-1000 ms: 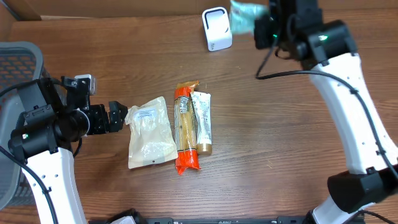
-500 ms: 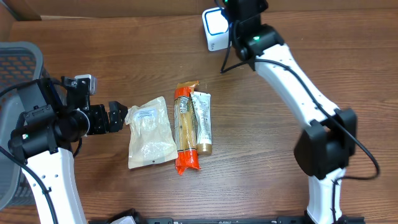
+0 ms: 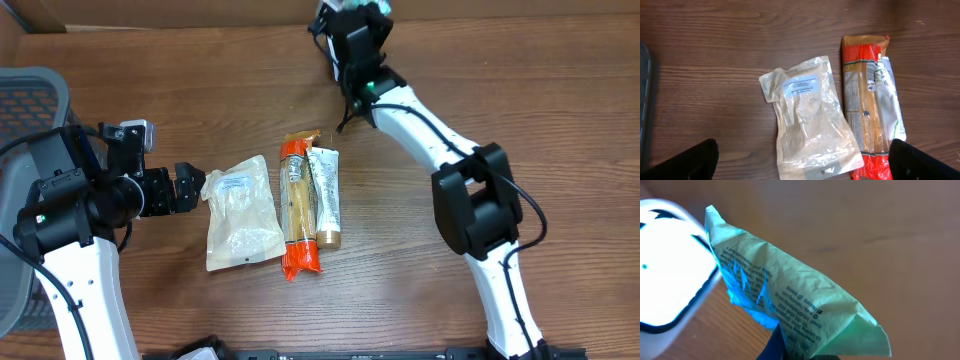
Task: Scan the item barcode
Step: 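Hold the green packet's barcode up to the white scanner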
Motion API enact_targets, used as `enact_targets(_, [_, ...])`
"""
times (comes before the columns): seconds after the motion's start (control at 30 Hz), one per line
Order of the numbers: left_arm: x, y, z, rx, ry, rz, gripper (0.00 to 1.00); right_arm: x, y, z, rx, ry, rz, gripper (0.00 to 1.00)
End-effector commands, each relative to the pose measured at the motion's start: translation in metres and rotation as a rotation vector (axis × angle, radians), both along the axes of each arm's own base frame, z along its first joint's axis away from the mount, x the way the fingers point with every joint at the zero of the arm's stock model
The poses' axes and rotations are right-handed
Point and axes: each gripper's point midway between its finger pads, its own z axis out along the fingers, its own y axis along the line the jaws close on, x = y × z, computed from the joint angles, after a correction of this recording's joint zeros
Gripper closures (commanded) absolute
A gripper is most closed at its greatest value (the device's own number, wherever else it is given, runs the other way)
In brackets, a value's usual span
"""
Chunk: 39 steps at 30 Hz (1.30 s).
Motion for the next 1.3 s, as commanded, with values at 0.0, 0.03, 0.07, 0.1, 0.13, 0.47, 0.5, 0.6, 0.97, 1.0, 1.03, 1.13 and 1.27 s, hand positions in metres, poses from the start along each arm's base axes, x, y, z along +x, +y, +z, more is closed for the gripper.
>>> enact_targets(0.0, [0.001, -0.003, 0.000, 0.002, -0.009, -0.032, 0.01, 0.001, 0.004, 0.009, -0.043, -0.019, 0.007, 0.96])
enact_targets(0.03, [0.001, -0.003, 0.000, 0.002, -0.009, -0.032, 0.00, 0.001, 0.004, 0.008, -0.055, -0.021, 0.011, 0.96])
enact_targets(0.07, [0.001, -0.003, 0.000, 0.002, -0.009, -0.032, 0.00, 0.002, 0.004, 0.010, -0.069, -0.028, 0.016, 0.96])
enact_targets(0.1, [0.001, -0.003, 0.000, 0.002, -0.009, -0.032, 0.00, 0.003, 0.005, 0.010, -0.088, -0.029, 0.021, 0.96])
enact_targets(0.13, [0.001, -0.003, 0.000, 0.002, -0.009, -0.032, 0.00, 0.004, 0.006, 0.012, -0.098, -0.038, 0.024, 0.96])
enact_targets(0.47, [0.001, -0.003, 0.000, 0.002, -0.009, -0.032, 0.00, 0.014, 0.009, 0.004, -0.192, -0.051, 0.078, 0.96])
enact_targets(0.5, [0.001, -0.003, 0.000, 0.002, -0.009, -0.032, 0.01, 0.015, 0.008, 0.003, -0.188, -0.060, 0.074, 0.96])
enact_targets(0.6, [0.001, -0.003, 0.000, 0.002, -0.009, -0.032, 0.01, 0.017, 0.007, 0.003, -0.183, -0.069, 0.071, 0.96])
enact_targets(0.97, [0.001, -0.003, 0.000, 0.002, -0.009, -0.032, 0.01, 0.021, 0.006, -0.021, -0.223, -0.067, 0.055, 0.96])
enact_targets(1.0, [0.001, -0.003, 0.000, 0.002, -0.009, -0.032, 0.00, 0.021, 0.006, -0.022, -0.229, -0.065, 0.054, 0.96])
enact_targets(1.03, [0.001, -0.003, 0.000, 0.002, -0.009, -0.032, 0.00, 0.020, 0.007, -0.022, -0.229, -0.065, 0.055, 0.96])
enact_targets(1.13, [0.001, -0.003, 0.000, 0.002, -0.009, -0.032, 0.00, 0.020, 0.007, -0.022, -0.230, -0.065, 0.051, 0.96])
enact_targets(1.27, [0.001, -0.003, 0.000, 0.002, -0.009, -0.032, 0.00, 0.019, 0.003, -0.021, -0.239, -0.063, 0.028, 0.96])
